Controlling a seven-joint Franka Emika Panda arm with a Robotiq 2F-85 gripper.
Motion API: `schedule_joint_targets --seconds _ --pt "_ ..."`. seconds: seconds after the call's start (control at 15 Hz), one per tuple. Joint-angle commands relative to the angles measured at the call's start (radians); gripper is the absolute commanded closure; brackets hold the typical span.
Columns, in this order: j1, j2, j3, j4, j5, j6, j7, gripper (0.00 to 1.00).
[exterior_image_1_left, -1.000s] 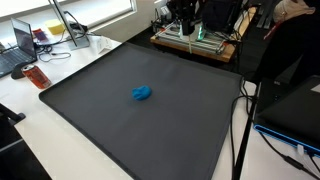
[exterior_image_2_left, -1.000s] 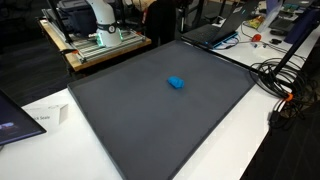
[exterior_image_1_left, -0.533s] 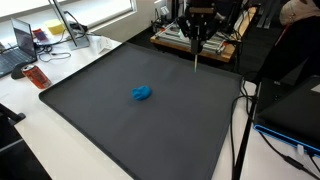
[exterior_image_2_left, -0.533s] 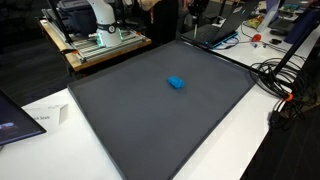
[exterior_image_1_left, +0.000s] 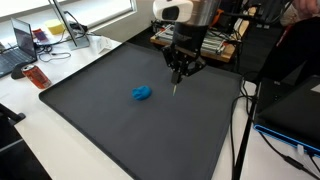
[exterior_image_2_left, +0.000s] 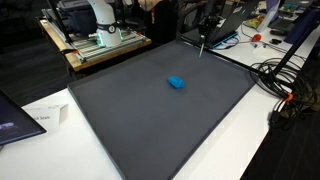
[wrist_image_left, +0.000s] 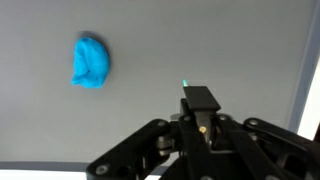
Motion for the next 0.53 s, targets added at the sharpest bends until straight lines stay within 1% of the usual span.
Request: schedule_joint_targets --seconds 0.0,0.2,0.47 --pt "0.040 0.124 -0.065 0.168 -0.045 -0.110 0.015 0.95" --pt "0.052 0.199 -0.104 0.251 -0.055 -0.156 0.010 0.95" --pt "0.089 0.278 -0.155 0.307 -0.120 -0.167 0.020 0.95"
